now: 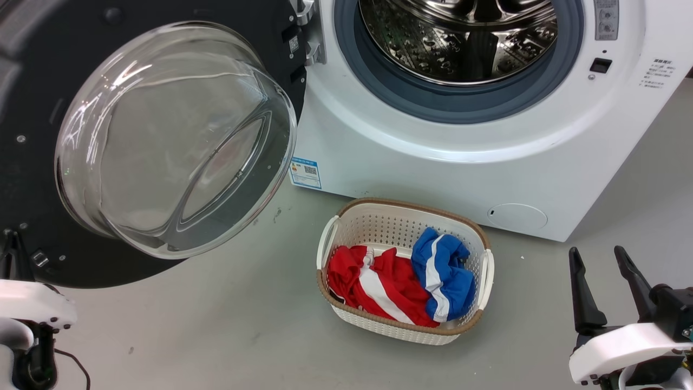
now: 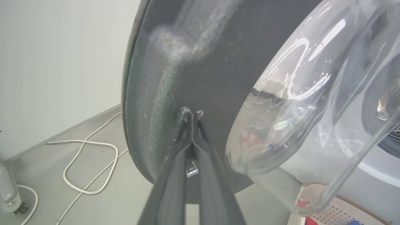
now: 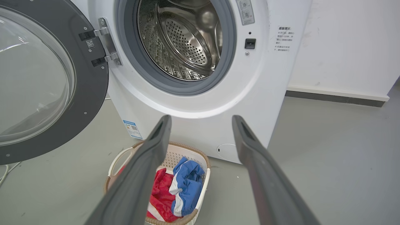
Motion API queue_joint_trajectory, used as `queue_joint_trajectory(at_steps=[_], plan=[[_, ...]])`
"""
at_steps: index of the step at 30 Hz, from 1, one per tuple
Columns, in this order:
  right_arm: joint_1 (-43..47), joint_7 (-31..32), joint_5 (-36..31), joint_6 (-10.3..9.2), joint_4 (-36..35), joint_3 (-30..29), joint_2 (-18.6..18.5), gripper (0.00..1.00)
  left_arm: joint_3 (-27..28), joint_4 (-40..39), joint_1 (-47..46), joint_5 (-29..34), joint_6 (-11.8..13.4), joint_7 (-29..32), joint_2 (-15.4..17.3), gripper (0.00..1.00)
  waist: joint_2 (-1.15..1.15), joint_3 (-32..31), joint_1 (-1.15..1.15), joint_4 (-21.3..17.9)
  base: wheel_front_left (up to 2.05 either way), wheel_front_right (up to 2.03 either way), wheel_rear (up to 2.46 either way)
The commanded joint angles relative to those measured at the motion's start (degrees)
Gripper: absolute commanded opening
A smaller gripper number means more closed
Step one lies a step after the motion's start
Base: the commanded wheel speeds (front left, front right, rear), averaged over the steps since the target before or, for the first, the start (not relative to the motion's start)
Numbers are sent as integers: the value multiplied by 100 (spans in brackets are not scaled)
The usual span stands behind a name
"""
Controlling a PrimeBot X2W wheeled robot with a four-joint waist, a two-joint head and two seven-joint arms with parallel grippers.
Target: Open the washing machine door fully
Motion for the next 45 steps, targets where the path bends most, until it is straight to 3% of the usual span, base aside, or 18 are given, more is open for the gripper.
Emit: queue_joint_trajectory(at_steps=[1, 7, 14, 22, 29, 31, 32, 33, 45], plan=[[-42, -27, 46, -1, 25, 2, 11, 100, 16, 52, -41, 40, -4, -76, 33, 0, 0, -38, 0, -1, 0, 0, 0], [101, -62, 113, -1, 124, 4, 11, 100, -132, -160, 238, 230, 14, -290, -155, 0, 0, -243, 0, 1, 0, 0, 0], [270, -121, 196, -1, 241, 105, 12, 100, -339, -1027, 1051, 351, 138, -348, -540, 0, 0, -553, 0, -61, 0, 0, 0], [336, -141, 170, -1, 278, 179, 11, 100, -937, -2091, 1894, 656, 285, -327, -983, 0, 0, -693, 0, -271, 0, 0, 0], [335, -110, 126, -1, 281, 217, 10, 100, -1558, -2478, 1917, 1110, 353, -337, -1222, 0, 0, -757, 0, -537, 0, 0, 0], [295, -86, 123, -1, 282, 276, 11, 100, -1690, -2476, 1865, 1159, 329, -335, -1306, 39, 0, -765, 0, -662, 0, 0, 0], [275, -80, 113, -1, 284, 311, 11, 100, -1739, -2452, 1836, 1190, 323, -335, -1334, 65, 0, -765, 0, -728, 0, 0, 0], [260, -75, 102, -1, 288, 338, 11, 100, -1772, -2423, 1787, 1204, 320, -339, -1347, 100, 0, -765, 0, -800, 0, 0, 0], [98, -141, 159, -1, 392, 637, -95, 100, -1917, -1955, 1365, 1489, 359, -380, -1339, 100, 0, -701, 0, -1636, 0, 0, 0]])
